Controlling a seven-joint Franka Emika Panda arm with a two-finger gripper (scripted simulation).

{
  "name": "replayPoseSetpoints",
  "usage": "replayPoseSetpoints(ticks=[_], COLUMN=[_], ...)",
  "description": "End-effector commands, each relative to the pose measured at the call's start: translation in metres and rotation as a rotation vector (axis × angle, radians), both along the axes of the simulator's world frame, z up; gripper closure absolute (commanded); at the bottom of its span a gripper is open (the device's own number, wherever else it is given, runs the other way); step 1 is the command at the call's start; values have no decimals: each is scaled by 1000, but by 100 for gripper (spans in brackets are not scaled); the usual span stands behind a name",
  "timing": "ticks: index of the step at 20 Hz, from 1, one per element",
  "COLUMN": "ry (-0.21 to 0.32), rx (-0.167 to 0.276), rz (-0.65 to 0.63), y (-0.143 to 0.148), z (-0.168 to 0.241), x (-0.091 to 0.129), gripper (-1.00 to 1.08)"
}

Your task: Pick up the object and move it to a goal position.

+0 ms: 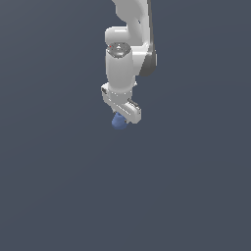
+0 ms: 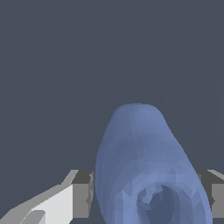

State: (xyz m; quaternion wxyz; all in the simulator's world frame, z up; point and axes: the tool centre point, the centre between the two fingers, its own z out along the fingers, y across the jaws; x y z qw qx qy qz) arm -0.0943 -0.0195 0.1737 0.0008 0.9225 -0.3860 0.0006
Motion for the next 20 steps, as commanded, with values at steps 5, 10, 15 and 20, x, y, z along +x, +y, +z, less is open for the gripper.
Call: replayPoseSetpoints(ticks=[5, 10, 15, 20], ry=[0, 0, 0, 1], rx=[-1, 0, 1, 2], rz=[0, 0, 1, 1], y=[33, 52, 64, 67], z=[57, 88, 106, 112], x=[2, 5, 7, 8], gripper=[108, 108, 108, 108])
